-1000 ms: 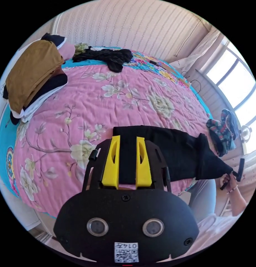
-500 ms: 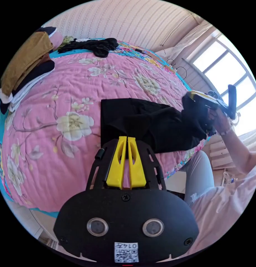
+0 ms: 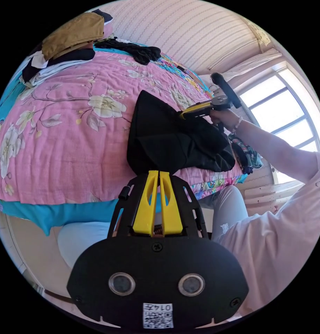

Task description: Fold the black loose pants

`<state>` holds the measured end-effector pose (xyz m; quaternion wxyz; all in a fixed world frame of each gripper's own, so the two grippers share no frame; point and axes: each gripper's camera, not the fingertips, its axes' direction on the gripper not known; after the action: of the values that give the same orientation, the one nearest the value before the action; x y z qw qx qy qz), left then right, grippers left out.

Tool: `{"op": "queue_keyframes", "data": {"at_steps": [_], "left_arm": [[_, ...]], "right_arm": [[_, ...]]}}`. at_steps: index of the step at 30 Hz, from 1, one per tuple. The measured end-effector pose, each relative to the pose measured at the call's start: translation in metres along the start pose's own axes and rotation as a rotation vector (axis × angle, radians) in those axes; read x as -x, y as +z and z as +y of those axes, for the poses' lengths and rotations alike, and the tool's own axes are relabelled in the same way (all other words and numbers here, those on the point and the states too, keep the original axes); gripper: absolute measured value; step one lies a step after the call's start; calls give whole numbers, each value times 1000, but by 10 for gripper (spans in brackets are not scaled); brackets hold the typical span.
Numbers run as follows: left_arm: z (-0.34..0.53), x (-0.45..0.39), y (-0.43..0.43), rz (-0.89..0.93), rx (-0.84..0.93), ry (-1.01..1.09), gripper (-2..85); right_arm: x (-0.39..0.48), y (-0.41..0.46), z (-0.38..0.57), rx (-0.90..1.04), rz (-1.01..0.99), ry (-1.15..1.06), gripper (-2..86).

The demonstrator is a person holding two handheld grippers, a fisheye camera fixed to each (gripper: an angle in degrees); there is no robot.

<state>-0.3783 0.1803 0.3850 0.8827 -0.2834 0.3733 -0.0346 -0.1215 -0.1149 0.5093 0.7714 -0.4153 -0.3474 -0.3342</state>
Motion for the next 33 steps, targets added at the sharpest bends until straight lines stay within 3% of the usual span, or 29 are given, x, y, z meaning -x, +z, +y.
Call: {"op": "queue_keyframes", "data": {"at_steps": [8, 14, 16, 18, 23, 28, 31, 33], "left_arm": [[14, 3, -23, 14, -37, 29, -10], [28, 15, -31, 17, -20, -6, -9], [30, 17, -34, 23, -20, -5, -7], [31, 23, -36, 41, -10, -57, -3], [40, 29, -68, -21, -121, -132, 57], [34, 23, -62, -53, -127, -142, 104], [32, 27, -35, -22, 16, -187, 95], [37, 25, -32, -43, 50, -155, 57]], "right_arm": [[-42, -71, 155, -161, -7, 355, 6], [-97, -92, 269, 112, 257, 774, 34], [-104, -110, 278, 29, 263, 836, 36], [-101, -121, 261, -104, 226, 762, 41], [-69, -85, 125, -287, -57, 324, 95], [-29, -30, 7, -228, -93, 92, 123], [-19, 8, -26, -80, -108, 96, 127], [-21, 9, -21, -99, -115, 149, 109]]}}
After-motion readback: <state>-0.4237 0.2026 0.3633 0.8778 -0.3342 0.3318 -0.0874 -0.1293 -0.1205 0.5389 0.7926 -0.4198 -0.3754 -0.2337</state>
